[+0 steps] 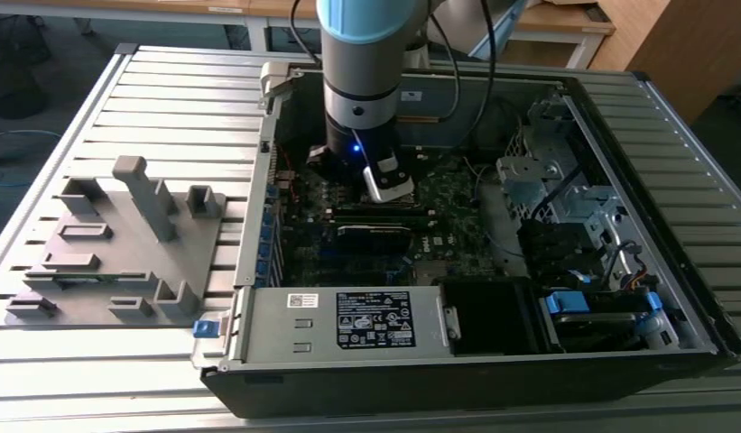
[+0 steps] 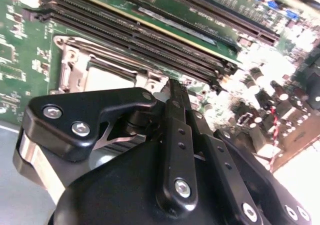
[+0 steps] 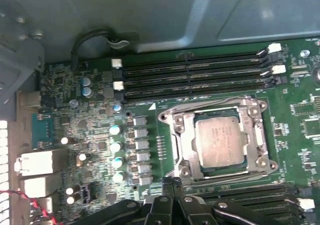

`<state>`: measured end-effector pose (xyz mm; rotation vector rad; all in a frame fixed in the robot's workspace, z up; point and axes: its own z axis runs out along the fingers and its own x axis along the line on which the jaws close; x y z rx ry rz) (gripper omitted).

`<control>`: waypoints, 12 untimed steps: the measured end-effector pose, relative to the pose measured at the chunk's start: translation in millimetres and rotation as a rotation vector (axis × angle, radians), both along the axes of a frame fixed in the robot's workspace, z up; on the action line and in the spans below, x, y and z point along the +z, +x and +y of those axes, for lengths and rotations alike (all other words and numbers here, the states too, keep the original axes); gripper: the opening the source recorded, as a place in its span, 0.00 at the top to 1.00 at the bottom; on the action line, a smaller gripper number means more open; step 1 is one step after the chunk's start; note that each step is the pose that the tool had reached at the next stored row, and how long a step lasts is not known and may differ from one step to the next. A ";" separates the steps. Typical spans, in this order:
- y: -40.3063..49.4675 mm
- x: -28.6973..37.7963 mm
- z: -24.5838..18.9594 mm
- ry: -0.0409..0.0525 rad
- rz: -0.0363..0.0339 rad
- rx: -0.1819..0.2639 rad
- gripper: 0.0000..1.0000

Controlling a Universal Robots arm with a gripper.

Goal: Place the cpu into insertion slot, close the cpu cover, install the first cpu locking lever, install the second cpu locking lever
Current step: 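Install the second cpu locking lever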

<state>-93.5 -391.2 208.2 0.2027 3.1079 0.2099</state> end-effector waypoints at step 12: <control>32.1 0.0 1.9 -0.0025 0.0000 0.000 0.90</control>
